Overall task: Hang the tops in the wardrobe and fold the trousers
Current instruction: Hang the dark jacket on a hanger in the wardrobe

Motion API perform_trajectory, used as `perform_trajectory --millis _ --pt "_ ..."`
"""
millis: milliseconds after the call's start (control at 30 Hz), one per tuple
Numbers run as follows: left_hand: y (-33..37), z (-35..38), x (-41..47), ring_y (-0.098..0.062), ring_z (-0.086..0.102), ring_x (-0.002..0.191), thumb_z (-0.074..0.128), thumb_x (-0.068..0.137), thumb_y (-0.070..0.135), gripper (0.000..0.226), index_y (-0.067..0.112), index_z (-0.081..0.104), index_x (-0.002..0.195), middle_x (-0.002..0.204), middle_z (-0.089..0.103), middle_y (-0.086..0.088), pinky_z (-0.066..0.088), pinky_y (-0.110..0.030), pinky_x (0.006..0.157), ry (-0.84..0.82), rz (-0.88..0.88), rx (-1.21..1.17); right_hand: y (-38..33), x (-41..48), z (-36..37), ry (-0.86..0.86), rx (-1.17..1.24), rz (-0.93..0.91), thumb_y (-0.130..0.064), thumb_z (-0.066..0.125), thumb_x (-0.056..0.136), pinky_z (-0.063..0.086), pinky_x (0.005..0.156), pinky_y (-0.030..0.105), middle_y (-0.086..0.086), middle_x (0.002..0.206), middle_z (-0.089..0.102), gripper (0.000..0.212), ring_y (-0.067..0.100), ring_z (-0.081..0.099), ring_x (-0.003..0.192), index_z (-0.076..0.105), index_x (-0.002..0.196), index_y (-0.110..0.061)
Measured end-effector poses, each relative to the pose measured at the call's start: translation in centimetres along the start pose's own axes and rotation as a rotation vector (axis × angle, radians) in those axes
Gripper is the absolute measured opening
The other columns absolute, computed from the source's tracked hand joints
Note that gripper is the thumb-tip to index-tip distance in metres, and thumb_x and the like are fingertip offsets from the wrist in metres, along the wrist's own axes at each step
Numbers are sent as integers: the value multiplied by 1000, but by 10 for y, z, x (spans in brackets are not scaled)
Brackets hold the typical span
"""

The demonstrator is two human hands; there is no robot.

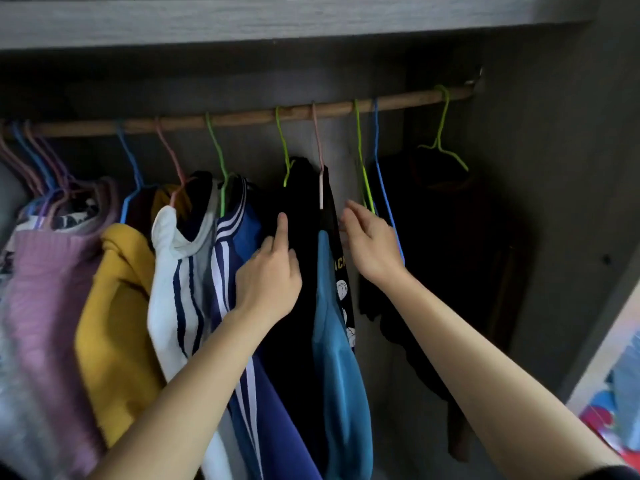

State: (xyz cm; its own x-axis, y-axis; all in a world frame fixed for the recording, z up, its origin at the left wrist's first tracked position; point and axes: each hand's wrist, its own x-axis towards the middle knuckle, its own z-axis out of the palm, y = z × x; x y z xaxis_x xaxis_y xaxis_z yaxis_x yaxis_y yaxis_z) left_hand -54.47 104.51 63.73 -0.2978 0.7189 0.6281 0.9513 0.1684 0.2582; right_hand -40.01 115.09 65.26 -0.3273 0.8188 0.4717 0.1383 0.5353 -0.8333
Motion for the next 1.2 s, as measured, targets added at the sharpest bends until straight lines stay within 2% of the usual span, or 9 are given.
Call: perform_trajectory --millis 67,133,233,333,500,633,767,867,1200 --pt "1 2 -21 -32 55 113 39 103 27 61 21 13 157 131 54 -10 49 -42 76 71 9 -81 8 -36 -4 54 -132 -72 -40 41 105 27 103 2 3 144 55 50 10 47 132 46 148 -15" --pt "0 4 -47 -28 47 127 43 102 26 63 25 13 157 143 47 -8 46 -40 93 120 6 -202 19 -74 -7 67 -210 -107 -33 43 107 24 99 -3 5 144 54 48 9 46 131 44 150 -12" --pt "-4 13 -89 -26 38 138 44 102 29 66 28 9 158 154 37 -8 33 -35 109 140 -16 -286 43 -135 -10 65 -412 -48 -35 44 106 38 107 22 4 150 48 50 17 44 137 41 152 -16" --pt "-4 35 -145 -32 37 139 45 102 31 61 18 22 156 156 35 -13 30 -43 114 66 -81 -263 73 -207 -12 108 -663 70 -37 47 104 36 114 38 10 155 42 54 27 37 143 40 152 -14" --pt "4 72 -248 -41 40 135 52 101 29 54 7 40 149 154 37 -20 30 -50 113 -155 -254 -263 105 -318 -21 19 -825 318 -42 49 102 21 122 43 16 162 27 62 33 21 151 33 156 -16" --pt "33 88 -312 -37 31 143 53 100 33 57 11 39 150 158 31 -18 28 -51 112 -378 -292 -319 122 -369 -52 -70 -934 452 -52 43 101 14 124 45 12 166 14 69 32 10 154 21 159 -23" --pt "71 95 -345 -34 28 146 54 99 36 59 12 37 151 160 28 -14 25 -48 116 -575 -142 -345 136 -406 -90 -67 -939 552 -59 34 101 6 126 46 7 168 3 71 29 -1 155 8 160 -28" --pt "114 101 -357 -33 26 147 52 99 38 60 14 36 152 161 25 -13 23 -48 117 -642 -23 -330 143 -440 -131 -40 -943 591 -61 34 101 5 126 47 8 168 2 73 30 -2 155 9 160 -27" --pt "400 142 -429 -31 16 150 49 100 39 62 17 29 155 164 16 -13 16 -46 118 -777 340 -392 169 -601 -386 291 -941 874 -56 46 98 10 123 49 11 167 10 75 32 6 154 19 159 -23"
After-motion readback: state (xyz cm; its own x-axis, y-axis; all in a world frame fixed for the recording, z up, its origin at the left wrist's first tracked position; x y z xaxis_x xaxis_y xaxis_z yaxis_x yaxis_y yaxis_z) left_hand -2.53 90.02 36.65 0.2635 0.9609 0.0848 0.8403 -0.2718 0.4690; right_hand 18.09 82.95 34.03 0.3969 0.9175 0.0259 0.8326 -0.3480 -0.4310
